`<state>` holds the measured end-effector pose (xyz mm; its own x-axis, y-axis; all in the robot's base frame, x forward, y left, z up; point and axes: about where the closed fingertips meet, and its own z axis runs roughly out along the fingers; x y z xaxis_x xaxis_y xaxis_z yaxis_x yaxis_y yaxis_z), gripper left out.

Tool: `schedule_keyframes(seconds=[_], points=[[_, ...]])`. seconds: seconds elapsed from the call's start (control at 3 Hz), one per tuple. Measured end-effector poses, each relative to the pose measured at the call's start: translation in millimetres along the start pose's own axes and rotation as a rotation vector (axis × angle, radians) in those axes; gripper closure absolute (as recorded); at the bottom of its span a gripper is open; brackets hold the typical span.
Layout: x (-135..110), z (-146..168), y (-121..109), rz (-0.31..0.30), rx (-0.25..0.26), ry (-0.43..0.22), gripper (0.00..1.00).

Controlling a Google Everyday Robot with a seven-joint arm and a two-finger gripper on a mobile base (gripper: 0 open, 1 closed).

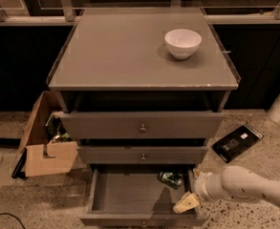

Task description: Pick green can from bottom drawer and place on counter

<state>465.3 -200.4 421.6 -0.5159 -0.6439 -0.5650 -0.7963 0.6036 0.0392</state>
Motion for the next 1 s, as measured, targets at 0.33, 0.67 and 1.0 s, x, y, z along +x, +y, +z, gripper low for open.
schedule_keyframes(seconds=[0.33, 0.67, 1.0], points=[[-4.7, 15.9, -5.0, -0.009, 0.001, -0.023, 0.00], [-6.9, 34.6, -13.0, -0.011, 0.019, -0.028, 0.00], [-1.0, 56.2, -24.1, 0.004, 0.061, 0.008, 0.00]])
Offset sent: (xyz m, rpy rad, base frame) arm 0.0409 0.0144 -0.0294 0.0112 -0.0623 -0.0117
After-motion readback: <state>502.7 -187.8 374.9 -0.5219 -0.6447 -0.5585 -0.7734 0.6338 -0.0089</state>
